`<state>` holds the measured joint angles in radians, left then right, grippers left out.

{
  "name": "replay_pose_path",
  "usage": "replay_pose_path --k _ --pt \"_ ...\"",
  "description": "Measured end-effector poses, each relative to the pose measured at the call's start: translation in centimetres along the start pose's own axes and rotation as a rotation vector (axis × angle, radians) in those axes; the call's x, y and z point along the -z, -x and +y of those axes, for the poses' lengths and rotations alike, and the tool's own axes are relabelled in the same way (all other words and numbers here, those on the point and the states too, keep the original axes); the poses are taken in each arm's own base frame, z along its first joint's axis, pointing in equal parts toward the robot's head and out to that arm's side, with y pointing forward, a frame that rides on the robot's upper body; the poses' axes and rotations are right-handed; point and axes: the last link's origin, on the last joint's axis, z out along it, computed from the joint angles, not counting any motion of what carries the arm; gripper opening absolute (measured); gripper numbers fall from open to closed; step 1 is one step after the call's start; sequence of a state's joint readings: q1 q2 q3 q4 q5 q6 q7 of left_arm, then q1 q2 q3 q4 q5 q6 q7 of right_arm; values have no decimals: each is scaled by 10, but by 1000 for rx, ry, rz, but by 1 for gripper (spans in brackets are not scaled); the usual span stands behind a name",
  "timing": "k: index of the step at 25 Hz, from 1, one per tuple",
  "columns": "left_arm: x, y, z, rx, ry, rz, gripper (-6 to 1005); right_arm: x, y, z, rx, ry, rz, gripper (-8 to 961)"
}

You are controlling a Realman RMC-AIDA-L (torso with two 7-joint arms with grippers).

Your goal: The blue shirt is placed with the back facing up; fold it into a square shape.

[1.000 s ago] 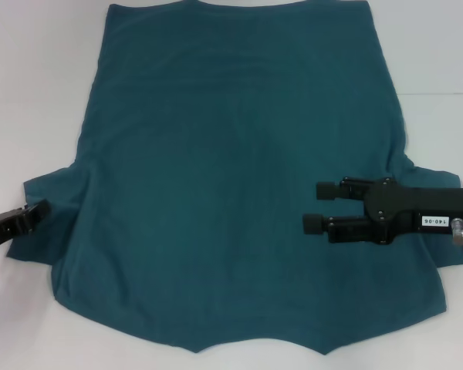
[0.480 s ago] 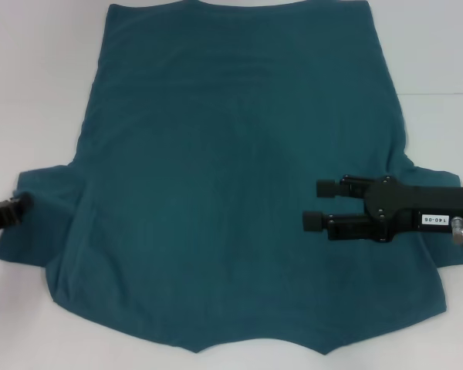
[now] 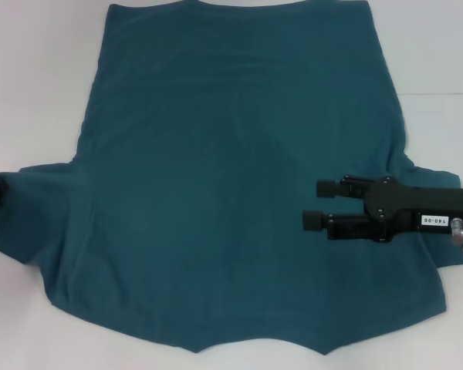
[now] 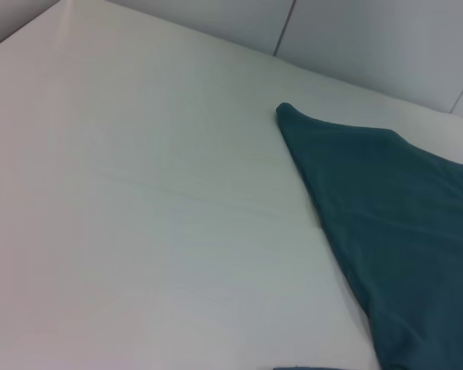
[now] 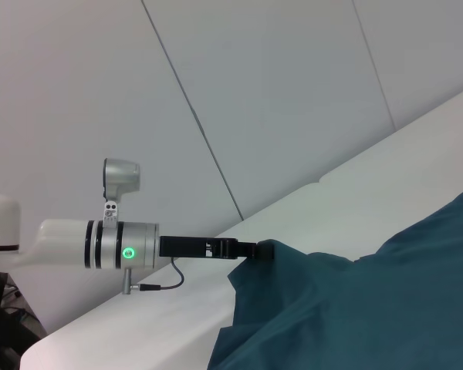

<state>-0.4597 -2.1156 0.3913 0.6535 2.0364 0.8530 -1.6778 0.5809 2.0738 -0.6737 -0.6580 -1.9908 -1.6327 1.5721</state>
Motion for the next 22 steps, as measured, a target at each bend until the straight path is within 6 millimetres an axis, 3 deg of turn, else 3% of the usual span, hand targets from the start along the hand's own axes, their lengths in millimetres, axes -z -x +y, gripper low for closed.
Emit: replay_pose_path --k 13,22 --pt "-3 -19 0 -65 -18 27 4 0 2 0 5 0 -3 911" --pt "0 -18 27 -49 164 -1 5 0 3 -1 9 -2 -5 911"
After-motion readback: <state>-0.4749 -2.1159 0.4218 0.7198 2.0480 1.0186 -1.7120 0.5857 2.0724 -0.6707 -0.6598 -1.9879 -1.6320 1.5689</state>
